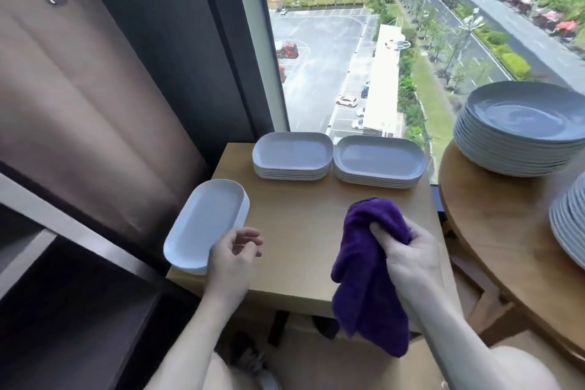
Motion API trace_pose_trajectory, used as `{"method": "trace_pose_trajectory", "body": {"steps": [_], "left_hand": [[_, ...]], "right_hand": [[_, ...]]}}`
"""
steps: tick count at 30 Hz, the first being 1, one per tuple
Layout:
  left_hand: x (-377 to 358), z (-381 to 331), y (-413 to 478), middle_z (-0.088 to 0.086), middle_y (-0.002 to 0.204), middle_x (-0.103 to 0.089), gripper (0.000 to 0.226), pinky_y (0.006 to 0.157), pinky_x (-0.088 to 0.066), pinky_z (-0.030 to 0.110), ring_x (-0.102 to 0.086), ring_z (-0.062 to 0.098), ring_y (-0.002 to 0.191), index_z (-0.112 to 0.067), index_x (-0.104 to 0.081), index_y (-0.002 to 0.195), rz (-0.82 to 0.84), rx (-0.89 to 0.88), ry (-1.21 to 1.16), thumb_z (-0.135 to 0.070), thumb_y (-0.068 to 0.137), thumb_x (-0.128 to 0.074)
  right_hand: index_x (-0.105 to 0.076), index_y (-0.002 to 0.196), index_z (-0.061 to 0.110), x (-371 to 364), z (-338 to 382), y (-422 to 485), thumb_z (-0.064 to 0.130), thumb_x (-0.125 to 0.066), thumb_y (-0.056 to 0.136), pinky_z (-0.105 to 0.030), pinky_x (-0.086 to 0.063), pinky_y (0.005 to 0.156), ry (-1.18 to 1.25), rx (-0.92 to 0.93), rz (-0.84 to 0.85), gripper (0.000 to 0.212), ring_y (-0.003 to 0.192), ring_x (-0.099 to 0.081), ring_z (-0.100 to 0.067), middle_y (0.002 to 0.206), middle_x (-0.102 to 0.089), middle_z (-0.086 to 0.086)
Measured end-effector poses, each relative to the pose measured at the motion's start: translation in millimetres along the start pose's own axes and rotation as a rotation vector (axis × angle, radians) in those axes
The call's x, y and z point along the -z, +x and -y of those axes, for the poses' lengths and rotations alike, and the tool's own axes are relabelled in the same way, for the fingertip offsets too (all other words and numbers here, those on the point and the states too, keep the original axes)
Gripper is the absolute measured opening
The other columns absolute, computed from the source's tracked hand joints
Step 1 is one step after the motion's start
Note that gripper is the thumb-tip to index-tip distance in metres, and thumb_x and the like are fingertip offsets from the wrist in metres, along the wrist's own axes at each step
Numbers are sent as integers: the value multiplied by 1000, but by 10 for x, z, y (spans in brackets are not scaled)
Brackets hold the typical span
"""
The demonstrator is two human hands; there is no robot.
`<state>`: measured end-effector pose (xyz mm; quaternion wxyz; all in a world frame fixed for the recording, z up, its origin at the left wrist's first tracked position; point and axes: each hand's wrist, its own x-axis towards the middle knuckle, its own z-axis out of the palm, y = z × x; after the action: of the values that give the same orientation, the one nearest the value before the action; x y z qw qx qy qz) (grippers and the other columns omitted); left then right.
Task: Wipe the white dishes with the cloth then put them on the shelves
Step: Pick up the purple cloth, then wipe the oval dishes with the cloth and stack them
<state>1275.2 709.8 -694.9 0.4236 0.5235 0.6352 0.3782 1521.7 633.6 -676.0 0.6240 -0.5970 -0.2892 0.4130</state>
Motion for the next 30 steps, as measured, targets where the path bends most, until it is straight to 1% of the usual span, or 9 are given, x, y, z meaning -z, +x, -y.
{"method": "trace_pose_trajectory", "body": {"steps": [4, 7, 12, 14, 18, 22, 26, 28, 30], "left_hand": [[538, 254, 109, -6, 97, -69, 19, 71, -45, 20, -66, 16, 90, -19, -66, 99, -371, -5, 120, -3, 94, -58], [796, 435, 223, -1, 107, -60, 21, 70, -42, 26, -59, 14, 87, -17, -56, 110, -457, 41, 184, -11, 91, -64], [919, 643, 433, -1, 120, -42, 48, 93, -49, 40, -52, 22, 110, -12, -47, 119, -416, 179, 270, -35, 90, -77], [944, 706, 508, 3, 115, -47, 45, 85, -47, 37, -53, 23, 102, -12, -47, 107, -396, 272, 262, -41, 89, -78], [987, 727, 586, 5, 75, -54, 37, 64, -46, 32, -53, 26, 64, -13, -49, 80, -334, 425, 86, -39, 92, -72], [1050, 680, 576, 2, 65, -36, 43, 59, -33, 33, -35, 22, 59, -19, -32, 69, -332, 379, 104, -29, 94, -66], [1125, 543, 510, 2, 65, -31, 40, 58, -26, 33, -31, 22, 62, -18, -31, 66, -285, 314, 55, -21, 90, -63], [1128, 419, 462, 3, 66, -36, 32, 58, -28, 34, -36, 23, 63, -15, -37, 66, -283, 301, -12, -18, 88, -60], [1113, 272, 397, 2, 68, -55, 18, 54, -38, 29, -55, 25, 62, -10, -55, 72, -309, 313, -158, -15, 89, -59]], "right_hand": [[-78, 87, 26, -344, 22, 96, 24, -76, 91, -25, -54, 57, 43, -21, 29, 5, 66, -67, -14, 80, -75, -5], [-76, 84, 24, -639, -6, 108, 27, -76, 91, -26, -53, 56, -15, -7, 91, 8, 64, -65, -12, 78, -74, -4], [-76, 81, 27, -1043, -20, 56, 27, -75, 92, -20, -50, 53, -110, 4, 142, 11, 58, -63, -6, 72, -73, 1], [-76, 81, 28, -1114, -27, 6, 28, -75, 91, -24, -51, 53, -118, -5, 153, 11, 59, -63, -7, 72, -73, 1], [-76, 83, 30, -1144, -19, -121, 29, -75, 91, -32, -53, 57, -138, -8, 171, 8, 61, -64, -11, 76, -74, -4], [-76, 84, 28, -1103, 21, -259, 24, -74, 93, -28, -53, 55, -141, -12, 179, 10, 61, -64, -11, 73, -73, -1], [-76, 83, 26, -1025, 94, -388, 22, -73, 94, -24, -49, 52, -125, -26, 172, 11, 59, -62, -9, 71, -71, 1], [-76, 83, 26, -980, 145, -454, 22, -73, 94, -23, -48, 50, -114, -30, 161, 12, 58, -61, -9, 69, -70, 2], [-76, 81, 26, -917, 210, -520, 22, -73, 93, -22, -48, 49, -107, -26, 135, 13, 56, -60, -8, 67, -69, 4]]}}
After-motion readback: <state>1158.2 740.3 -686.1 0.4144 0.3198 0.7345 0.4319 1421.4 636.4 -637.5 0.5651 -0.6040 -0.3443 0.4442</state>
